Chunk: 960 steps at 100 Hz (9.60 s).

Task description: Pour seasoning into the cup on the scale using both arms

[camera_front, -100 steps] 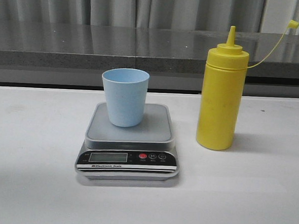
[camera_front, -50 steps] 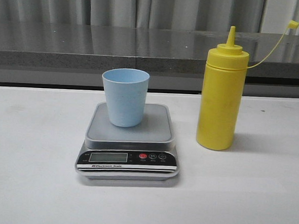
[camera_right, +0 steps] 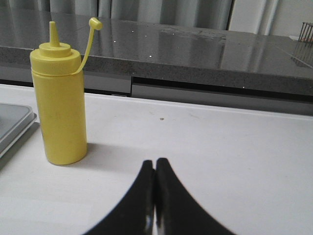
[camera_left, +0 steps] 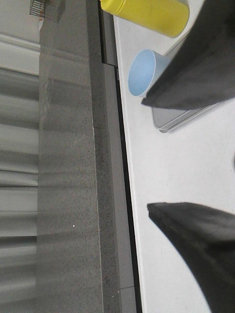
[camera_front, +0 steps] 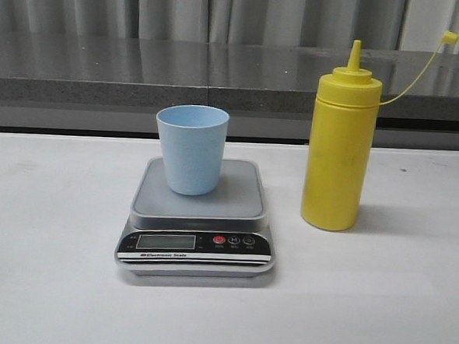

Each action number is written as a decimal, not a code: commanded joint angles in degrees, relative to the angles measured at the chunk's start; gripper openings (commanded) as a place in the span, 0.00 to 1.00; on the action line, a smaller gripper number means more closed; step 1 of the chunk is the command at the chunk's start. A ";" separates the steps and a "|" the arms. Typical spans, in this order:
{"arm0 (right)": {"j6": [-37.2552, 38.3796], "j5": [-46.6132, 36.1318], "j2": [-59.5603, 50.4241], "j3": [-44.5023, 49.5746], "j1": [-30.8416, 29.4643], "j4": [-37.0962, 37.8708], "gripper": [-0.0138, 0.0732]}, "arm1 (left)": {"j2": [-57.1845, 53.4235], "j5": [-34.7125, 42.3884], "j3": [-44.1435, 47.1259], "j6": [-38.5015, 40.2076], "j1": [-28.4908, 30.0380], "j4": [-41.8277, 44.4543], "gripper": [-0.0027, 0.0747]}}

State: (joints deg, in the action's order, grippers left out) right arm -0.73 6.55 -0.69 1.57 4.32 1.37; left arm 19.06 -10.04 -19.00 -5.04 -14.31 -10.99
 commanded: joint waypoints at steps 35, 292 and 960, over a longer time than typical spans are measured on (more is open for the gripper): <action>-0.16 -5.38 -1.02 -1.27 -0.27 0.64 0.08 | 0.39 4.74 -1.47 -0.06 0.32 -0.22 0.01; 1.58 -71.69 80.70 -13.24 15.59 4.09 0.90 | 0.39 4.63 -1.47 -0.06 0.32 -0.22 0.01; 2.07 -36.32 90.50 -53.50 16.70 16.87 0.52 | 0.39 4.63 -1.47 -0.06 0.32 -0.22 0.01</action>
State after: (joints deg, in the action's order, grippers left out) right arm 1.18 -18.93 92.71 -53.82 22.21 22.70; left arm 18.97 -9.93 -19.00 -5.04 -14.31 -10.99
